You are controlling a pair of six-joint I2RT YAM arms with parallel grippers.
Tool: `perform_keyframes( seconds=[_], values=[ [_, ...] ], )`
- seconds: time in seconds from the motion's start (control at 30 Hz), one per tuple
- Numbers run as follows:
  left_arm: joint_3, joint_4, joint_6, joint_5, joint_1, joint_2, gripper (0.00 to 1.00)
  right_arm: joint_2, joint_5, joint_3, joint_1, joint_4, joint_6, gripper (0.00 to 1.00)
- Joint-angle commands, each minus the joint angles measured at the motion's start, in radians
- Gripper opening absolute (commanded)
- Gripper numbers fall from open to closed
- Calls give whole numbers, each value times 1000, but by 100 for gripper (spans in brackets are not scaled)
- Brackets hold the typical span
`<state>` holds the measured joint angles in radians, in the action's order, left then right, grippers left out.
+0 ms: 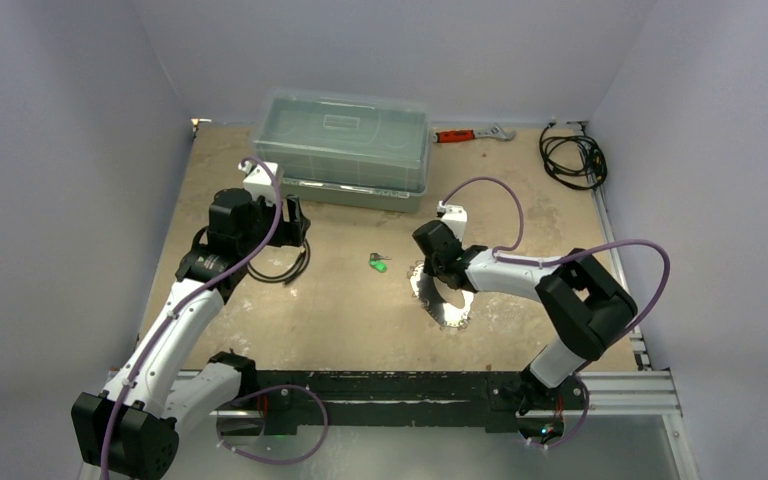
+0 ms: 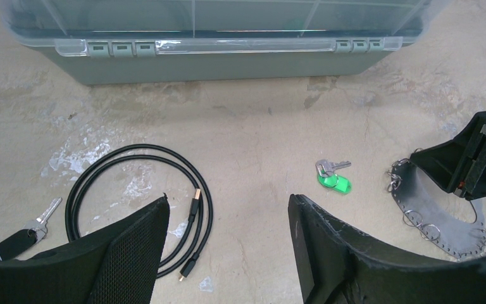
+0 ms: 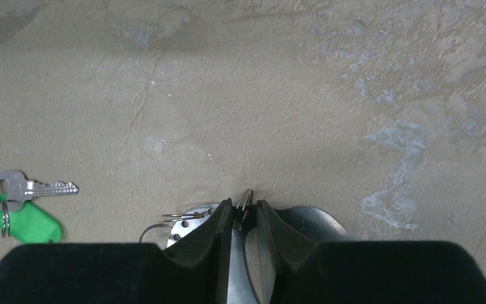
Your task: Put the keys on the keyring
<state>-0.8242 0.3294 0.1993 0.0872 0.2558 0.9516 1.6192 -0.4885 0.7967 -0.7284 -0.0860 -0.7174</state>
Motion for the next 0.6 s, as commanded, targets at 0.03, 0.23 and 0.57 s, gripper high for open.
perform_keyframes(
  seconds=[0.03, 0.23, 0.57],
  values=[
    [0, -38, 5, 11, 4, -1, 68, 9, -42, 35, -7, 17, 6, 20],
    [-2, -38, 5, 11, 3, 3, 67, 23, -45, 40, -9, 23, 19, 9],
    [0, -68, -1, 75, 3, -29, 67, -39, -13, 63, -12, 11, 155, 0]
  ],
)
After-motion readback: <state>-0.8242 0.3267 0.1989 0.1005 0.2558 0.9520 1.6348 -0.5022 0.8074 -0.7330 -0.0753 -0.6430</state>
